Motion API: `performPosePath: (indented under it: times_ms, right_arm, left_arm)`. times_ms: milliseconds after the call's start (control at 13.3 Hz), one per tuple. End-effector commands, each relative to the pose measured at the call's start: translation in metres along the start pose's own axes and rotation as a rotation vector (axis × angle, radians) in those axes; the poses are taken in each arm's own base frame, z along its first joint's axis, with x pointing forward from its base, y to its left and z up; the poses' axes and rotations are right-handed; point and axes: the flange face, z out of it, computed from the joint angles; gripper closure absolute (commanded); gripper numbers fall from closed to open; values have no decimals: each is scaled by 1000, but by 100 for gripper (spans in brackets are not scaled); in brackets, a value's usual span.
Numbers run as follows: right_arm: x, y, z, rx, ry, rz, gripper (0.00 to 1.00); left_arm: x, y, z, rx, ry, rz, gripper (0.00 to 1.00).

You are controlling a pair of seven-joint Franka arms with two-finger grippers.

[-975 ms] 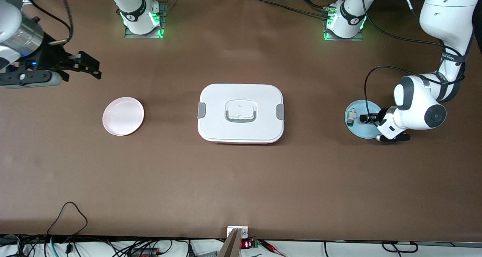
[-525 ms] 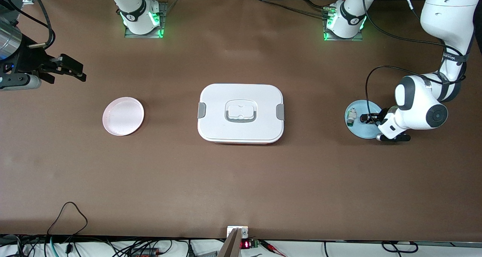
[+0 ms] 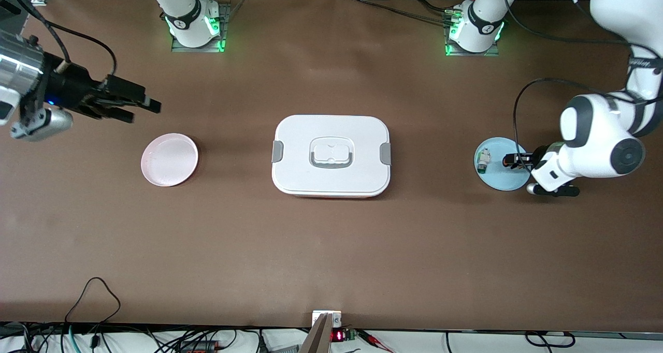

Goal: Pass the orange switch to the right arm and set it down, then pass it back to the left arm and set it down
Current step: 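Lift the switch with the left gripper while the right gripper approaches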

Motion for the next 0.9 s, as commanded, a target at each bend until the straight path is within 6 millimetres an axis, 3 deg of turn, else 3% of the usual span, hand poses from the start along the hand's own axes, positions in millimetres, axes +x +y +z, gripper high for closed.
performPosePath:
  times_ms: [0, 150, 450, 825]
  right_arm:
    - [15, -10, 11, 170, 25, 31, 0]
    - [28, -27, 31, 320, 35, 66, 0]
    - [42, -85, 87, 564, 110, 163, 1]
    - [48, -118, 143, 717, 199, 270, 1]
  left_arm:
    - [-6, 34, -61, -11, -41, 38, 100]
    - [-11, 50, -83, -39, -74, -14, 100]
    - [-44, 153, -144, -235, -227, -152, 100]
    - [-78, 255, -186, -534, -528, -429, 100]
